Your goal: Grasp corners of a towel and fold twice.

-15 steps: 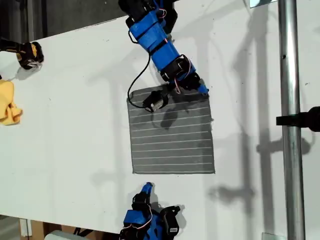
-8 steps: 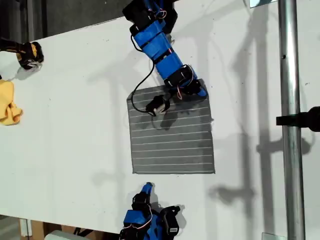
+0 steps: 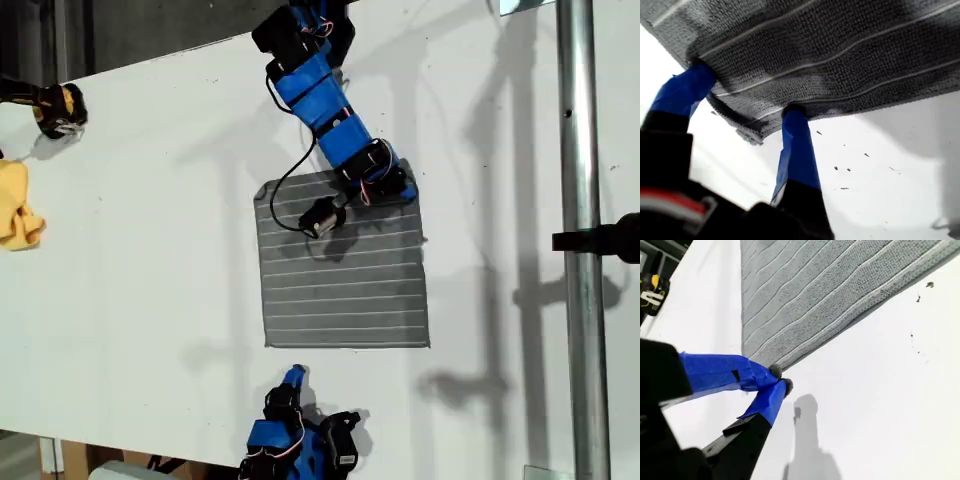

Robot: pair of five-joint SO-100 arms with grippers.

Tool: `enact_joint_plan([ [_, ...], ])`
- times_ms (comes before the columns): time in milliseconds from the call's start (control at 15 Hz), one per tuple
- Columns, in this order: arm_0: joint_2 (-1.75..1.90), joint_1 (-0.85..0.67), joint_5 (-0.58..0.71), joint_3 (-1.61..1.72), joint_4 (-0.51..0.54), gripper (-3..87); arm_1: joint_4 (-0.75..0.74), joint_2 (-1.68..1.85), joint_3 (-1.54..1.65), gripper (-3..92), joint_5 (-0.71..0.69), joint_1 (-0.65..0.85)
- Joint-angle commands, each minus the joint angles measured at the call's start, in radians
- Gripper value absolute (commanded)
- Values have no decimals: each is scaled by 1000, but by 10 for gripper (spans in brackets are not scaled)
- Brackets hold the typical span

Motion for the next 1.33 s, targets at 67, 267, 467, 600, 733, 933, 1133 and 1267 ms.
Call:
enact_joint_plan([
  [67, 3, -12, -14, 6, -2, -19, 15, -2, -31, 43, 9, 5],
  [267, 3, -12, -18, 6, -2, -19, 21, -8, -44, 15, -21, 11],
  [467, 3, -9, -48, 6, 0, -19, 9, -11, -60, -1, -71, 14],
  [600, 3, -2, -44, -57, 3, -21, 9, -11, -61, -1, -71, 15],
  [733, -54, -11, -60, -218, 60, -21, 5, -17, -71, -1, -81, 21],
  [933, -463, 40, -35, -506, 2, -21, 5, -25, -83, -1, -91, 34],
  [1133, -790, 126, 34, -735, -75, -21, 12, -25, -94, -2, -91, 41],
  [1267, -1015, 186, 75, -900, -83, -21, 14, -23, -97, -2, -84, 44],
])
